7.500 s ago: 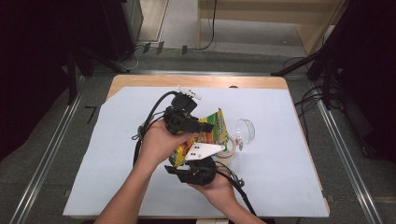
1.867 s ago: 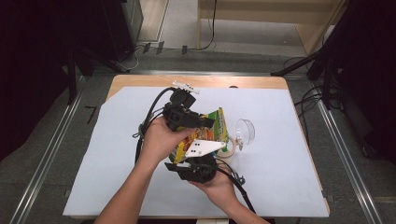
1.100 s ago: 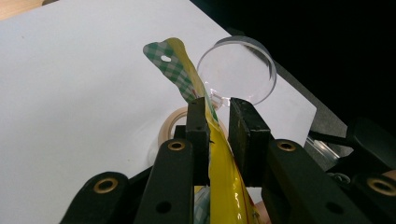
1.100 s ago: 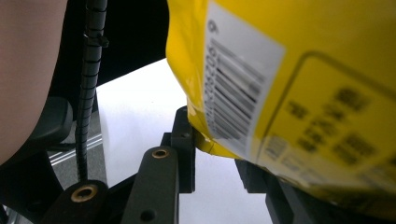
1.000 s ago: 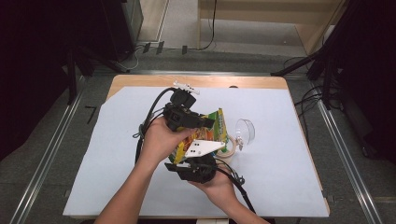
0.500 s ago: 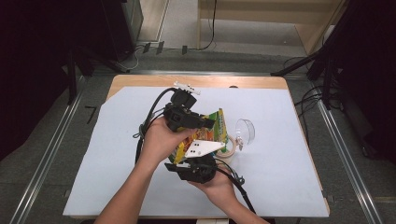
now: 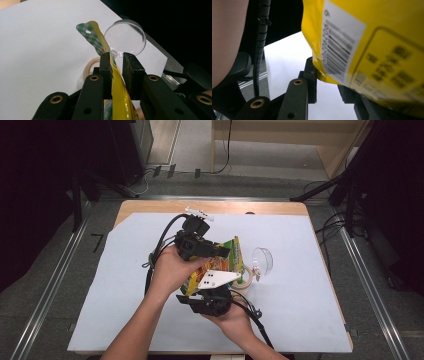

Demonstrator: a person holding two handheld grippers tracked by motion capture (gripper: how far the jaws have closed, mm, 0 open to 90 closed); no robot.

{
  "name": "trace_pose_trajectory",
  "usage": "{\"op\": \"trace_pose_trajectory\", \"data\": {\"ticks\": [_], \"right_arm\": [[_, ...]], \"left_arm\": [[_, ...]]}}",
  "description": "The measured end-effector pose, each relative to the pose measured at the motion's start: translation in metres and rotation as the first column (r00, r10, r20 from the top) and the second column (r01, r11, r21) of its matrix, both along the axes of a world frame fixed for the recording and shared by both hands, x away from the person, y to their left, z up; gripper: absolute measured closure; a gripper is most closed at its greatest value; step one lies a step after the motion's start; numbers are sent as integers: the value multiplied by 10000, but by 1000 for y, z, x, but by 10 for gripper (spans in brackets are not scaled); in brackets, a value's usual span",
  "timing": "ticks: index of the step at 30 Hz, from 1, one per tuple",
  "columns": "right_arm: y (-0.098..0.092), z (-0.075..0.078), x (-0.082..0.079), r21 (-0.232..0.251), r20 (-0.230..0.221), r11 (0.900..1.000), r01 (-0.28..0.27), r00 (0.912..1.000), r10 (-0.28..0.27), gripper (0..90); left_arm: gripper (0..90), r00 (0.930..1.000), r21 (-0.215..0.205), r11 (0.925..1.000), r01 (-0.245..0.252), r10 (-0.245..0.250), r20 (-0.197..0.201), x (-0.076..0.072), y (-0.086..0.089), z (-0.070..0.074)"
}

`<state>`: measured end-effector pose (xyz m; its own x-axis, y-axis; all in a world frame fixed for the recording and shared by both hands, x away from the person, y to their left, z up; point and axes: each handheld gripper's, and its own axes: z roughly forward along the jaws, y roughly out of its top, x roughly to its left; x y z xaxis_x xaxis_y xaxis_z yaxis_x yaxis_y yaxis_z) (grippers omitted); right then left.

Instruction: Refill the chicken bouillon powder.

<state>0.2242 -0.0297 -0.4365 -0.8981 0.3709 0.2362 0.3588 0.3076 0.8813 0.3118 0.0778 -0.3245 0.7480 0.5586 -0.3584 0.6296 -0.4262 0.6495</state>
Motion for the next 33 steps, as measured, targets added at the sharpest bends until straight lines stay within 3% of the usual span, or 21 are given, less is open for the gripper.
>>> {"op": "trace_pose_trajectory", "data": {"ticks": [22, 33], "right_arm": [[-1, 1, 1, -78, -12, 10000, -24, 10000, 24, 728], [0, 0, 3, -65, -178, 9999, -107, 9998, 106, 728]], "left_arm": [[782, 10000, -149, 9999, -44, 45, 75, 0, 0, 1], [780, 9999, 50, 9999, -92, 91, 147, -1, -2, 0]]}}
